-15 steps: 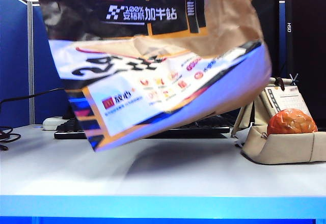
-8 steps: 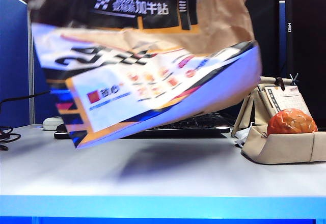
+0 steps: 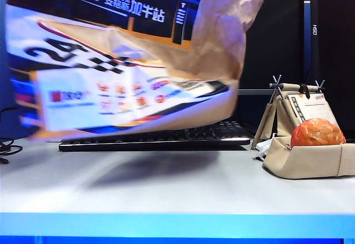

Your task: Open the paper bag and put two oranges into the paper bag.

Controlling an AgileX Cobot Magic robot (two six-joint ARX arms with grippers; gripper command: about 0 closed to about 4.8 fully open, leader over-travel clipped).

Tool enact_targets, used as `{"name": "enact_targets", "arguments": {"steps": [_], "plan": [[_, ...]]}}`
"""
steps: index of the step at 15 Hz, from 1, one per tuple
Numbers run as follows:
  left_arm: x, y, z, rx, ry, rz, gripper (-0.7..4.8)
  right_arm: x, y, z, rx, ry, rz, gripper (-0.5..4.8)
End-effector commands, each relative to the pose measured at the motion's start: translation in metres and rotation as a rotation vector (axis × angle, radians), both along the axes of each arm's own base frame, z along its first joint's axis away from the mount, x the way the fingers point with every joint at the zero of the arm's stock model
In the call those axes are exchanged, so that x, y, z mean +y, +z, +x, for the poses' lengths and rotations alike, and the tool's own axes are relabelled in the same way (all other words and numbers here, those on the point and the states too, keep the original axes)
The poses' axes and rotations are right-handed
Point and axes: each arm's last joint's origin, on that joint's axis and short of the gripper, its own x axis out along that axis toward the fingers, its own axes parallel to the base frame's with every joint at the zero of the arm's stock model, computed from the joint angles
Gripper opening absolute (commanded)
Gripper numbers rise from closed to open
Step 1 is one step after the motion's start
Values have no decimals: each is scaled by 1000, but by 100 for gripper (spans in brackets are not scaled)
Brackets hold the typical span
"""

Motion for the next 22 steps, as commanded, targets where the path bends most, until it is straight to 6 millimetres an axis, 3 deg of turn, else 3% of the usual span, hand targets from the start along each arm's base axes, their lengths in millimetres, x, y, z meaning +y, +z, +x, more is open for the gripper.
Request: {"name": "enact_targets", "arguments": {"steps": [1, 10, 11, 12, 15, 16, 19, 21, 22], "plan": [[-3, 1, 3, 5, -19, -4, -5, 0, 6, -2, -33, -2, 16, -6], [-15, -6, 19, 105, -142, -8, -4, 1, 6, -2, -36, -5, 17, -6], [-16, -5, 19, 95, -141, -8, 21, 1, 7, -2, -38, -4, 18, -6], [-16, -4, 20, 96, -133, -8, 144, 2, 7, -3, -44, 1, 22, -6], [-16, -10, 26, 125, -120, -7, 178, 4, 8, -4, -48, 5, 27, -6], [-17, -15, 31, 145, -95, -7, 216, 4, 8, -4, -48, 6, 27, -6], [-16, -21, 39, 173, -57, -6, 224, 4, 8, -4, -27, 8, 28, -6], [-16, -21, 37, 167, -112, -6, 442, 4, 8, -4, -28, 7, 28, -6], [-16, -20, 37, 168, -128, -5, 479, 4, 8, -4, -28, 7, 27, -6]]}}
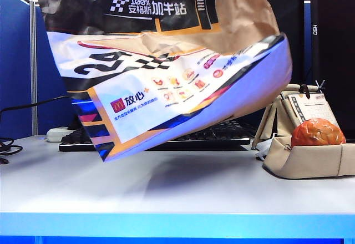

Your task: Open the paper bag and put two oranges into the paper bag.

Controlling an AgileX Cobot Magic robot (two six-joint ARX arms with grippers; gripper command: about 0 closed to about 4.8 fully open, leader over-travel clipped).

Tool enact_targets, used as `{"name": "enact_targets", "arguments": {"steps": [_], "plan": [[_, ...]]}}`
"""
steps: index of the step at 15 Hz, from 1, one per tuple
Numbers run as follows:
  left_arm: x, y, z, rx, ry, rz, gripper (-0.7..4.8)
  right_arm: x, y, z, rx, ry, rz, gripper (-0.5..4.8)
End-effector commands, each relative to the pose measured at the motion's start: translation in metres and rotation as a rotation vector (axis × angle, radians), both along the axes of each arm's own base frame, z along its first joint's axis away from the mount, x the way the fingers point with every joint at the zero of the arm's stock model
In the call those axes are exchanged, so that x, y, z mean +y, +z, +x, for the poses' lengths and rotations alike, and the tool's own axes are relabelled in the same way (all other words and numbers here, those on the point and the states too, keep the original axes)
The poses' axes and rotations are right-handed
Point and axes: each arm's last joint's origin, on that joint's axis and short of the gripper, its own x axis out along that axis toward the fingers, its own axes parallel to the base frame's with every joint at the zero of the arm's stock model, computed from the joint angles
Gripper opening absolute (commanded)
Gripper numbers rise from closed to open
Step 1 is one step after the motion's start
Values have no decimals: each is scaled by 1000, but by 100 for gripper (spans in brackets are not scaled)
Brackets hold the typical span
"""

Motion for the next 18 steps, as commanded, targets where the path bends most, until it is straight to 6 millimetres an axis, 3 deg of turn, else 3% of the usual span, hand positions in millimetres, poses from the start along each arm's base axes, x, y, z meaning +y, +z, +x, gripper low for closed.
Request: {"name": "enact_targets", "arguments": {"steps": [1, 5, 8, 12, 18], "plan": [[0, 7, -2, -51, -44, -9, 479, 1, 6, -3, -20, 22, 17, -6], [0, 12, -1, -86, -27, -11, 479, 1, 6, -3, -20, 22, 17, -6], [-1, 8, 5, -60, 82, -8, 479, 1, 6, -3, -20, 22, 17, -6], [-1, -2, 13, -8, 65, -1, 479, 1, 11, -3, -30, 25, 52, -6], [-1, 7, 11, -122, 8, -16, 479, 1, 11, -3, -22, 46, 55, -6]]}}
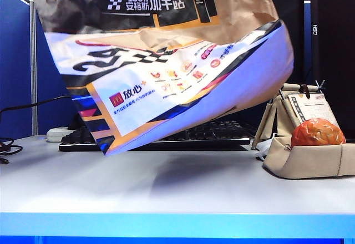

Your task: Open the paper bag and put two oranges into the paper bag.

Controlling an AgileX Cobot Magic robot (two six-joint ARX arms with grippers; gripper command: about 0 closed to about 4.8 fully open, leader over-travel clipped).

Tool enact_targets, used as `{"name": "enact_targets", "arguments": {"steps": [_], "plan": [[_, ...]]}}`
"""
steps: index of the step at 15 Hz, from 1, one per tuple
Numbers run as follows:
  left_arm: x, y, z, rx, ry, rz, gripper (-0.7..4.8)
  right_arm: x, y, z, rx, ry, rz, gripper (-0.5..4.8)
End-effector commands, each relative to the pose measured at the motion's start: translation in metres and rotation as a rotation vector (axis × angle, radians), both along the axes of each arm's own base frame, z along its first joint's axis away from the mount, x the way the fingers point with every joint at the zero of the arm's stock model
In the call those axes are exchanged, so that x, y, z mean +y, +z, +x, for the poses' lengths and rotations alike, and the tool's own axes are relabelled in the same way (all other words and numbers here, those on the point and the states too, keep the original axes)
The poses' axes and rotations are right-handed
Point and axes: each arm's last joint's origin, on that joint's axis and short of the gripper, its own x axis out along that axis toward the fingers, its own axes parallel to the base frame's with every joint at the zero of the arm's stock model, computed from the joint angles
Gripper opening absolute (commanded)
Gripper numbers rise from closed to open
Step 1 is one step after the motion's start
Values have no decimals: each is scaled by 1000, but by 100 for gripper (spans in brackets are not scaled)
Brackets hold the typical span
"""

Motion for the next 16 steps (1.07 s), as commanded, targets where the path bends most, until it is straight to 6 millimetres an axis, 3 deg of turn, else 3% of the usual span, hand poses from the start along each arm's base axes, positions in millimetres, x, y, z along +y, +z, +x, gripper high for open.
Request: {"name": "enact_targets", "arguments": {"steps": [1, 5, 9, 13, 16], "plan": [[0, 5, -1, -41, -9, -4, 479, 0, 6, -3, -20, 31, 18, -6], [6, 8, 1, -124, 56, -14, 479, 0, 5, -4, -4, 32, 10, -6], [42, 6, 8, -131, 266, -9, 479, 0, 4, -4, 2, 35, 7, -6], [41, 4, 9, -164, 275, -1, 479, 0, 4, -3, -2, 28, 8, -6], [56, 15, 10, -287, 416, -18, 479, 0, 4, -3, -5, 28, 7, -6]]}}
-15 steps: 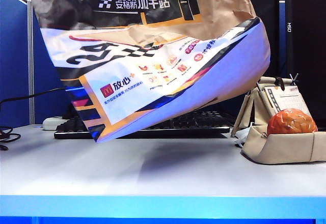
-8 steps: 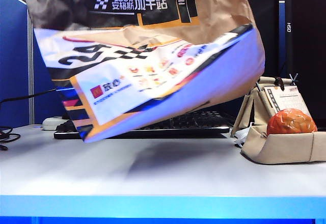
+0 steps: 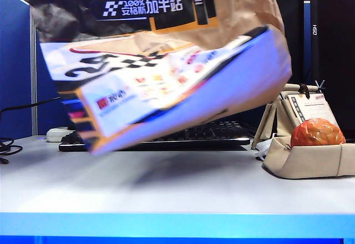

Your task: Open the paper bag and put two oranges into the paper bag.

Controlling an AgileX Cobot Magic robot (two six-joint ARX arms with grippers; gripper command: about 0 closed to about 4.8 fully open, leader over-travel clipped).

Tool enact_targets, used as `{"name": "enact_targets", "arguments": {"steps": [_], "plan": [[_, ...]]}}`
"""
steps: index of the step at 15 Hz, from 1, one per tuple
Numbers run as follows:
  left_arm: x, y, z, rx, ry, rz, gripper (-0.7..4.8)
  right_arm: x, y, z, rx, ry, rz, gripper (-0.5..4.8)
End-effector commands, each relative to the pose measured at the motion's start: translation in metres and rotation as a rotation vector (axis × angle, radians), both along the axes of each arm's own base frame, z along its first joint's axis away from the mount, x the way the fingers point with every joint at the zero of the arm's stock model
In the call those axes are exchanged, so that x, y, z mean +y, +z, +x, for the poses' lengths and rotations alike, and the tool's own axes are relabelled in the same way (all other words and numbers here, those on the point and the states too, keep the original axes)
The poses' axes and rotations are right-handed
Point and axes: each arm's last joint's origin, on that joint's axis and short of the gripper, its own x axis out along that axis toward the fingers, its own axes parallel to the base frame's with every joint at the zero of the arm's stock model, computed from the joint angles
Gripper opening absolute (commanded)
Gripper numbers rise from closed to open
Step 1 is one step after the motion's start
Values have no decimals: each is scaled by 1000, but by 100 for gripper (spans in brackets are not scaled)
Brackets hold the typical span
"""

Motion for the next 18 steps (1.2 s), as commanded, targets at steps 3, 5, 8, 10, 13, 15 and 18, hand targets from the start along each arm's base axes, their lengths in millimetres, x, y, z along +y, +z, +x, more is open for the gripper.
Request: {"name": "enact_targets", "arguments": {"steps": [3, 5, 8, 10, 13, 15, 18], "plan": [[19, 27, -5, -240, 184, -11, 479, 0, 5, -2, -62, 10, 15, -6], [25, 46, -7, -295, 207, -10, 479, 0, 5, -2, -113, 6, 14, -6], [57, 67, -26, -398, 331, 24, 479, -1, 0, 0, -177, -62, -34, -6], [91, 73, -47, -434, 468, 88, 479, 0, -8, 1, -214, -91, -82, -6], [136, 61, -82, -313, 720, 228, 398, 2, -22, 7, -188, -117, -113, -6], [127, 41, -89, -222, 825, 422, 392, 3, -25, 10, -202, -158, -134, -6], [66, 34, -87, -250, 758, 585, 294, 7, -26, 12, -227, -203, -145, -6]]}}
